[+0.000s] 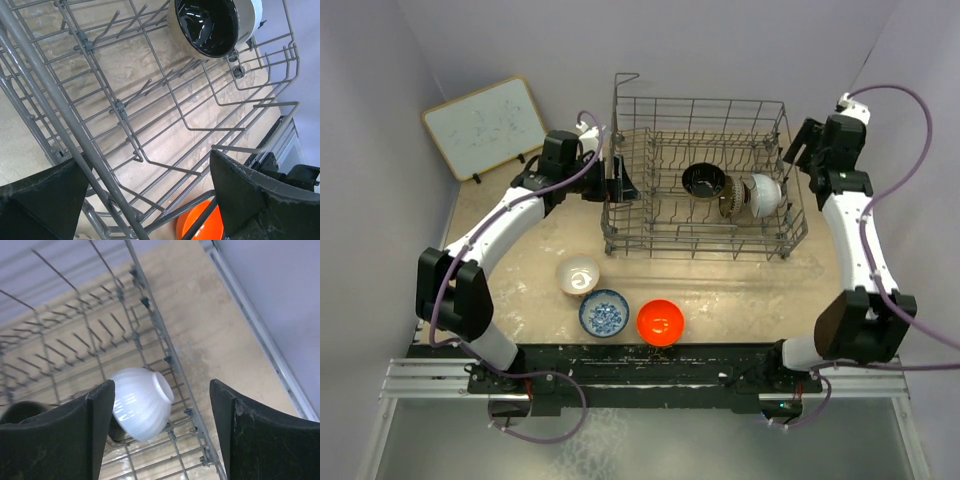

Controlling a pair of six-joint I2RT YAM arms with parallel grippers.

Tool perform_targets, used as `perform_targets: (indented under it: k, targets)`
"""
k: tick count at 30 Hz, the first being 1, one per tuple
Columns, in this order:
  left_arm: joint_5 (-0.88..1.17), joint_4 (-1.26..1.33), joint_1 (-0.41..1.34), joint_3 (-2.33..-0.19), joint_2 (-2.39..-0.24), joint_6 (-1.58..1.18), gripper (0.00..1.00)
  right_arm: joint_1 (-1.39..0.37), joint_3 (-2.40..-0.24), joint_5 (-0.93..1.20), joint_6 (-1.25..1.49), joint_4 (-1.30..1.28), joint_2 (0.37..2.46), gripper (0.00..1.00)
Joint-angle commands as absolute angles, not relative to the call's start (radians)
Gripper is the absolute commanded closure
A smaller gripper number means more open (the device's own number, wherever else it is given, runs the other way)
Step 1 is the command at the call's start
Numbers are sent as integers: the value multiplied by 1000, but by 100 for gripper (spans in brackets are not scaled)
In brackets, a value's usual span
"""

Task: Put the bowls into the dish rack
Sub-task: Adjust the dish rack at the center of the board.

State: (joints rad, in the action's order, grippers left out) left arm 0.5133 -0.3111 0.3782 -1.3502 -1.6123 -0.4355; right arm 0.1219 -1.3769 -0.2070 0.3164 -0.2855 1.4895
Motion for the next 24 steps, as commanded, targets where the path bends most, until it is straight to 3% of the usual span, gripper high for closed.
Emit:
perform_targets:
  k: [1,11,24]
  targets:
    - [584,-270,402,-1452,-1530,-392,1,78,-1445,-190,279,-296,1371,22]
    - [400,-414,387,-1533,-1435,-325,1,-199,-1524,-207,264,-369,1418,22]
    - [196,-477,283,-1477,-1245,-236,1,-534,-1708,-346,264,-441,1729,31]
